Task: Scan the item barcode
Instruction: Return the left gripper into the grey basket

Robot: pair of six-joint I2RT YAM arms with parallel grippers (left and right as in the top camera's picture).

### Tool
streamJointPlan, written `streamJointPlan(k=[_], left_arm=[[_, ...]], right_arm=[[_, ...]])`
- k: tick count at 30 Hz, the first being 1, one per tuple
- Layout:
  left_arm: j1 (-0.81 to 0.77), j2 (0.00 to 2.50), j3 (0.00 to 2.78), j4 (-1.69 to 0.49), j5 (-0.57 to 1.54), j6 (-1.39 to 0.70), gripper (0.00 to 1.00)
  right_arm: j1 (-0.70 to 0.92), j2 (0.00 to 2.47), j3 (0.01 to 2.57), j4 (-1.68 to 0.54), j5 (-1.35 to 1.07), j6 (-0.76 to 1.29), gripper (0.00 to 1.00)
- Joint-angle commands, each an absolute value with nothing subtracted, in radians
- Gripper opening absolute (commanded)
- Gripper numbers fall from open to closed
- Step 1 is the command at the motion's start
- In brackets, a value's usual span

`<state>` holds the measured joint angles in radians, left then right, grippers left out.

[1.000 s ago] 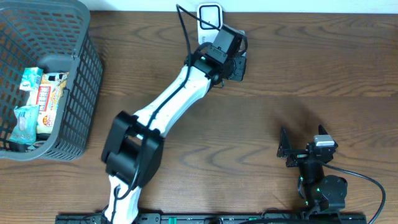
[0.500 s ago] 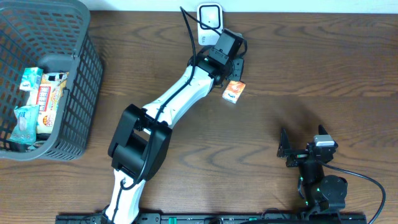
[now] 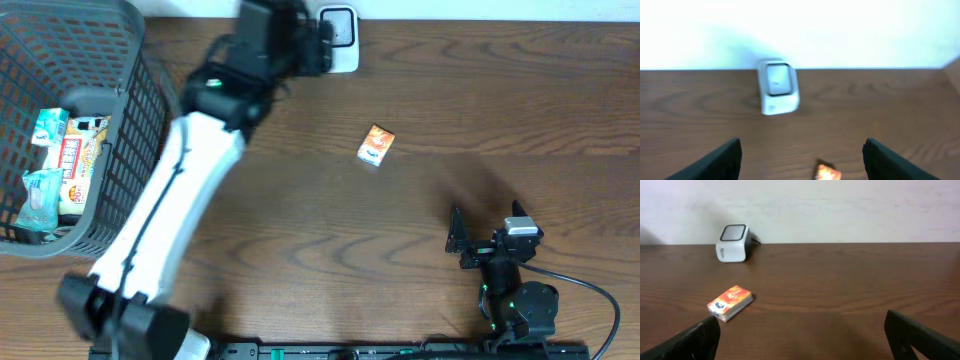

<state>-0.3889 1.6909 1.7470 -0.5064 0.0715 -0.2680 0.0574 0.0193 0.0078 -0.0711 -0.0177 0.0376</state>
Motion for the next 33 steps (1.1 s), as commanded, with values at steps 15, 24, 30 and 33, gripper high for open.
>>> streamJointPlan(k=[15, 24, 30, 33], left_arm=[[0.154, 1.51, 1.757, -0.703, 0.059, -0.153, 0.79], [0.418, 1.519, 1.755, -0.781, 0.058, -0.153, 0.79], [0.548, 1.581, 1.686, -0.844, 0.059, -0.115, 0.79], [0.579, 1.637, 1.633, -0.848, 0.06, -0.051, 0.79]], right_arm=[[0.051, 0.018, 0.005, -0.075, -0.01, 0.036, 0.99], [0.051, 0.018, 0.005, -0.075, -0.01, 0.036, 0.99], [0.051, 0.018, 0.005, -0.075, -0.01, 0.036, 0.99], [0.051, 0.018, 0.005, -0.075, -0.01, 0.036, 0.99]])
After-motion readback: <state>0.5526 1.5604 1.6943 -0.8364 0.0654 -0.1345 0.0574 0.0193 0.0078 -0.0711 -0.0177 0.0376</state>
